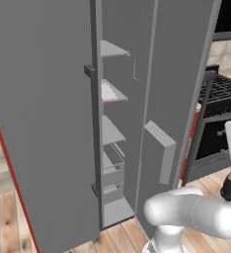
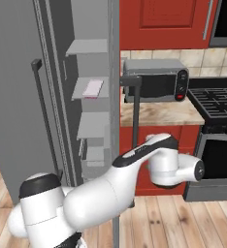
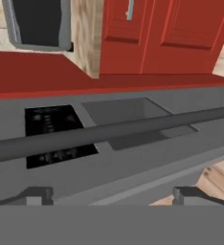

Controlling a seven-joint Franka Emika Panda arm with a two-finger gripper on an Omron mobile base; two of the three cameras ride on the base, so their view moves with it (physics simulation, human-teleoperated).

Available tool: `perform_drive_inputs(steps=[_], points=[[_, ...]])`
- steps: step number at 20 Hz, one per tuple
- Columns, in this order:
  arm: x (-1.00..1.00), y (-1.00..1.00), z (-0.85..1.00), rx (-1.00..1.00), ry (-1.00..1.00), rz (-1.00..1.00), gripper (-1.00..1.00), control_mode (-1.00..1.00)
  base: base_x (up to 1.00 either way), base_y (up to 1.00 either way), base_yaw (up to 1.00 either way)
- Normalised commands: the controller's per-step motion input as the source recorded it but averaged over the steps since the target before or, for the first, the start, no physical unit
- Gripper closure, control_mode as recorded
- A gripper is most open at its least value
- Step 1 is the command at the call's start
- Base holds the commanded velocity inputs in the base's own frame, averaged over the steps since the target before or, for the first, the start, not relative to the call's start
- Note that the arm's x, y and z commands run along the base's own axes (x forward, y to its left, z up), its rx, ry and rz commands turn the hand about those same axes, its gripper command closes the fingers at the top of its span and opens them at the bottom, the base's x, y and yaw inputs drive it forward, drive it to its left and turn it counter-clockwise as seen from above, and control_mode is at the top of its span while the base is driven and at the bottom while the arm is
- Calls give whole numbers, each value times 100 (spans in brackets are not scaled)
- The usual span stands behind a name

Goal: The ice cube tray has been filled with water. Take the tray and place it in the freezer to make ice. Close the freezer door after placing the tray.

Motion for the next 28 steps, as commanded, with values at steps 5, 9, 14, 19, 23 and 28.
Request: perform_drive_inputs(steps=[5, 9, 14, 19, 23, 28], points=[[22, 5, -27, 0, 0, 1, -100, -100, 0, 0, 0], [25, 16, -24, 0, 0, 0, -100, -100, 0, 0, 0], [30, 21, -19, 0, 0, 0, -100, -100, 0, 0, 0], [31, 21, -15, 0, 0, 0, -100, -100, 0, 0, 0], [28, 11, -6, 0, 0, 0, -100, -100, 0, 0, 0], [23, 1, -2, 0, 0, 0, -100, -100, 0, 0, 0]])
